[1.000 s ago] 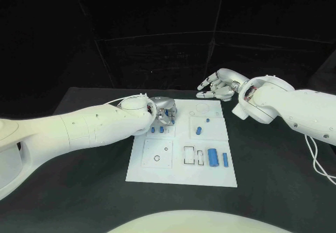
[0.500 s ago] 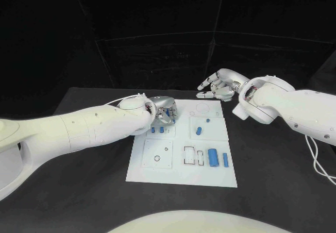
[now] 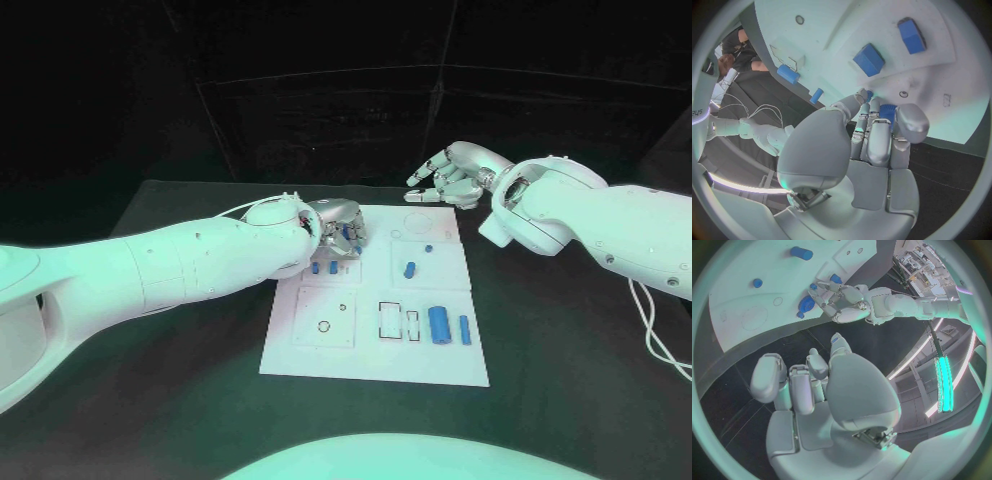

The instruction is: Assemble the parts on the task board

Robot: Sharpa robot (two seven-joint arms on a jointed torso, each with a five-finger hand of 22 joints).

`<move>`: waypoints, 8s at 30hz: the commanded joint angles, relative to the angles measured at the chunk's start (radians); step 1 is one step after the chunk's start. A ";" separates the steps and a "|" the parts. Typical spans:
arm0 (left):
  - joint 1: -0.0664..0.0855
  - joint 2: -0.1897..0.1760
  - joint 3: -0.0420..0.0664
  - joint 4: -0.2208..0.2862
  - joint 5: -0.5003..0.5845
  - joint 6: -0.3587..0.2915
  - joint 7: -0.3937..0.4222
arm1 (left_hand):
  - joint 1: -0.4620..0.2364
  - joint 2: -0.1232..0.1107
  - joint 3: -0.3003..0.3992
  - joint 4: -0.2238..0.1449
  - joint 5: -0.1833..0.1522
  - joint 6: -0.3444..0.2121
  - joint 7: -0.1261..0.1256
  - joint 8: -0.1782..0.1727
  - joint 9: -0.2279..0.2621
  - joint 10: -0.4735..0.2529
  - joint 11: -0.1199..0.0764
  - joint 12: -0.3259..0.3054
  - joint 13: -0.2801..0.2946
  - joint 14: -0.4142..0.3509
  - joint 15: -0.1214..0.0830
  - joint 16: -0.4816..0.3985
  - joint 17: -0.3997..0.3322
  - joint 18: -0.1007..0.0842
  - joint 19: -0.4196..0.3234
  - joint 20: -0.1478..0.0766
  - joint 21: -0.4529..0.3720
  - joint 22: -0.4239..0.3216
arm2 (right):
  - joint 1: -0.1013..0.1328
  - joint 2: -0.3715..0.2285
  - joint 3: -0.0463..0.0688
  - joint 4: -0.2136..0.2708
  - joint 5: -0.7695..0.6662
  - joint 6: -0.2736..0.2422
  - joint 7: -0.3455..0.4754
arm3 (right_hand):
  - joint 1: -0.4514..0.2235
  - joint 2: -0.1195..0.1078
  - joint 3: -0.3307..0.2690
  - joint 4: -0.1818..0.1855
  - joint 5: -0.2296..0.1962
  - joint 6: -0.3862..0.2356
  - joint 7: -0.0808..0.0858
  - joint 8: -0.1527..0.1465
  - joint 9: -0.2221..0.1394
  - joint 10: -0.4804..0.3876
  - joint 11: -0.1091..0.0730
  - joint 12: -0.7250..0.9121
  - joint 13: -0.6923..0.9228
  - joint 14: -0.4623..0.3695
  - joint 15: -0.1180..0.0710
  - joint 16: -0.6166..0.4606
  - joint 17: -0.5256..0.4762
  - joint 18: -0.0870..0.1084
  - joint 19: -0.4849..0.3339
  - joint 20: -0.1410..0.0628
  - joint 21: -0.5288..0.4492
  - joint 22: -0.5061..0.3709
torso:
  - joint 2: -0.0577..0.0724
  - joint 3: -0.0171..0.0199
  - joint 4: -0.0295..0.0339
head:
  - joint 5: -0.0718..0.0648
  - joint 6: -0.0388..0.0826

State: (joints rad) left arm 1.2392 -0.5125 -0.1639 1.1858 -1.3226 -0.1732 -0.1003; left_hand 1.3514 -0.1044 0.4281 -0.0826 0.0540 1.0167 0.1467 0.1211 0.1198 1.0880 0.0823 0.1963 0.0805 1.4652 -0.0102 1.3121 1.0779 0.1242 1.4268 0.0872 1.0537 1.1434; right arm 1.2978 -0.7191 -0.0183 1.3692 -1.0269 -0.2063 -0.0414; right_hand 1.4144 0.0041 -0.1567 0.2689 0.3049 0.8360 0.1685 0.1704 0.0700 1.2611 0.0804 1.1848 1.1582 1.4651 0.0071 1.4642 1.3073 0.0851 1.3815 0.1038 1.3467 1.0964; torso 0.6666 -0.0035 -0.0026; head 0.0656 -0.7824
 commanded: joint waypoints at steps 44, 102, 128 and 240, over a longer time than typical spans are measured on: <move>0.001 0.021 0.001 -0.023 -0.029 0.039 -0.010 | 0.015 0.042 0.051 -0.009 -0.004 0.084 -0.020 0.010 0.001 0.091 -0.020 -0.017 -0.001 0.003 -0.012 0.007 -0.005 -0.014 0.009 -0.009 -0.007 0.004 | 0.002 0.003 0.001 -0.001 -0.003 -0.003 0.009 | 0.002 0.014 -0.009 0.001 0.005 -0.003 0.000 0.007 -0.001 -0.002 -0.001 0.002 0.004 0.070 -0.008 -0.004 0.114 0.004 -0.004 -0.002 -0.005 0.002 | 0.001 -0.0007 -0.0019 | -0.003 -0.004; -0.019 -0.175 0.093 0.107 0.030 0.053 -0.030 | 0.002 0.035 0.056 -0.013 -0.004 0.098 -0.019 0.008 -0.001 0.107 -0.020 -0.029 0.000 0.006 -0.012 0.009 -0.008 -0.013 0.012 -0.011 -0.011 0.002 | -0.002 -0.006 0.001 -0.002 -0.003 -0.003 0.009 | 0.002 0.014 -0.009 0.001 0.005 -0.003 0.000 0.007 -0.001 -0.002 -0.001 0.002 0.004 0.070 -0.008 -0.004 0.114 0.004 -0.004 -0.002 -0.005 0.002 | 0.001 0.0005 -0.0014 | 0.000 -0.003; -0.023 -0.147 0.093 0.083 0.030 0.109 -0.061 | -0.001 0.033 0.056 -0.013 -0.004 0.097 -0.019 0.007 -0.001 0.107 -0.020 -0.032 -0.001 0.005 -0.012 0.008 -0.011 -0.013 0.012 -0.011 -0.014 0.000 | -0.002 -0.004 0.001 -0.003 -0.003 -0.003 0.008 | 0.002 0.014 -0.009 0.001 0.005 -0.003 0.000 0.007 -0.001 -0.002 -0.001 0.002 0.004 0.070 -0.008 -0.004 0.114 0.004 -0.004 -0.002 -0.005 0.002 | 0.001 0.0003 -0.0011 | -0.001 -0.008; -0.024 -0.312 0.092 0.210 1.111 -0.159 0.447 | -0.028 0.031 0.039 0.004 -0.004 0.037 0.027 -0.021 -0.051 0.078 0.014 -0.038 0.019 -0.220 0.020 -0.271 -0.467 0.056 -0.182 0.018 -0.493 -0.335 | -0.133 -0.013 -0.003 0.004 -0.671 0.092 -0.071 | 0.275 0.026 0.141 -0.044 -0.170 0.191 -0.015 -0.070 -0.003 -0.161 0.008 -1.017 -1.042 0.034 -0.005 -0.260 -0.166 0.022 -0.024 0.003 -0.083 -0.120 | 0.000 0.0004 -0.0009 | -0.061 0.014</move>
State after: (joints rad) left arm 1.2135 -0.8256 -0.0730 1.3931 -0.2322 -0.3481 0.3271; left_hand 1.3233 -0.0837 0.4733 -0.0760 0.0540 1.0577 0.1733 0.0940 0.0703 1.1718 0.0947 0.1549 0.0980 1.2505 0.0110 1.0446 0.6112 0.1697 1.2515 0.1053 0.5658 0.8094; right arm 1.1650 -0.7350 -0.0210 1.3752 -1.6881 -0.1304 -0.1235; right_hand 1.6772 0.0300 -0.0225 0.2261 0.1390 1.0198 0.1554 0.1035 0.0681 1.0936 0.0875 0.1716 0.1201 1.4667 0.0019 1.2050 1.1425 0.1012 1.3494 0.1074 1.2623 0.9747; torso 0.6673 -0.0035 -0.0034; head 0.0031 -0.7677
